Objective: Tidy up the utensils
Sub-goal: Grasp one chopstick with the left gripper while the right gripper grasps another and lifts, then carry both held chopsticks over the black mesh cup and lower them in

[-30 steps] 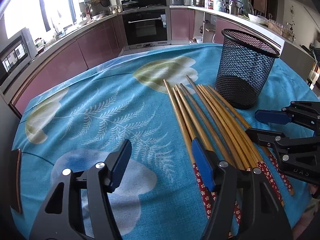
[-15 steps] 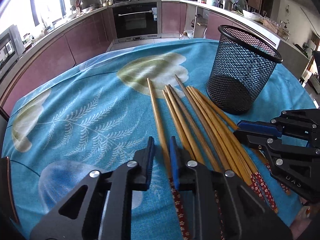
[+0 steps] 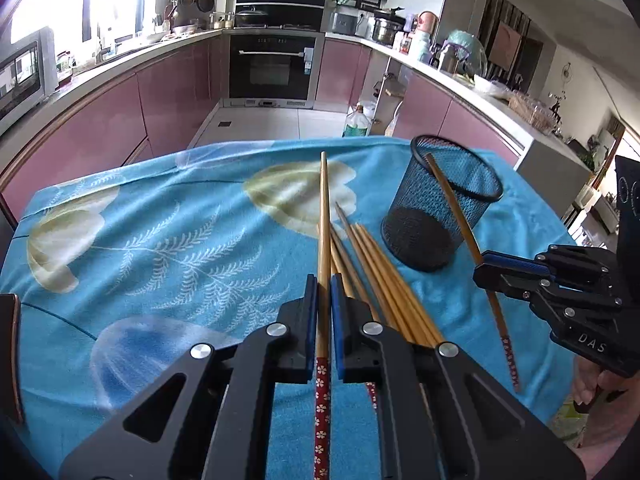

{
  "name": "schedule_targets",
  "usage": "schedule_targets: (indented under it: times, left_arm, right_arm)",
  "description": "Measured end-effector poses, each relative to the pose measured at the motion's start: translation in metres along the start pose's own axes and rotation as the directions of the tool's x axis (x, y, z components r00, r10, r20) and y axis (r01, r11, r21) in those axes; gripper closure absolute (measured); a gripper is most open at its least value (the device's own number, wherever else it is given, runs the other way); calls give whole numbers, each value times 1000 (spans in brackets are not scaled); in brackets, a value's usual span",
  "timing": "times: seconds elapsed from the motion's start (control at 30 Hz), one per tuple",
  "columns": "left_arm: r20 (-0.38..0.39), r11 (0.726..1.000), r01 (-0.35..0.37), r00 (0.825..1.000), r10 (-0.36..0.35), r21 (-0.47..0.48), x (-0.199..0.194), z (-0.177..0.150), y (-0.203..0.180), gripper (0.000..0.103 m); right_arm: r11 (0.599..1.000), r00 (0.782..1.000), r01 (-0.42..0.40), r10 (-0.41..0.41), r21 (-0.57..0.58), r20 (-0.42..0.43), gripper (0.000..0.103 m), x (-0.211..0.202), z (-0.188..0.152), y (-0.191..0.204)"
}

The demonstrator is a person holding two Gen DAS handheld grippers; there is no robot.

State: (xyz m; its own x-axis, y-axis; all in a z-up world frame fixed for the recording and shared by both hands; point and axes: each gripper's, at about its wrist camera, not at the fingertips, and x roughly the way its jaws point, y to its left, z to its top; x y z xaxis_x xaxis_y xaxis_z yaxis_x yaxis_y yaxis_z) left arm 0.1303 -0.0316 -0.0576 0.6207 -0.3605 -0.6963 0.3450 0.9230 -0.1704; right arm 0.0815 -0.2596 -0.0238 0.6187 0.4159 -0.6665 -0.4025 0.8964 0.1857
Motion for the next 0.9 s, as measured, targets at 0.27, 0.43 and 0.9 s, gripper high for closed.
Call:
schedule_targets:
  times: [0.27,0.43,0.9]
  left_arm:
    - [163,986,164,974,-160,-13,-67,36,-15,95]
    - [267,976,217,940,-212,10,-92,64,-35,95]
    - [438,968,250,869,-232,16,-63,136,-96,95]
  right_arm:
    - [1000,985,-9,9,-1,174,97,-49,31,-7]
    - [1000,969,-4,4,-2,247,97,-66,52,-18]
    - [999,923,44,-50,24,382,97,-81,100,-54]
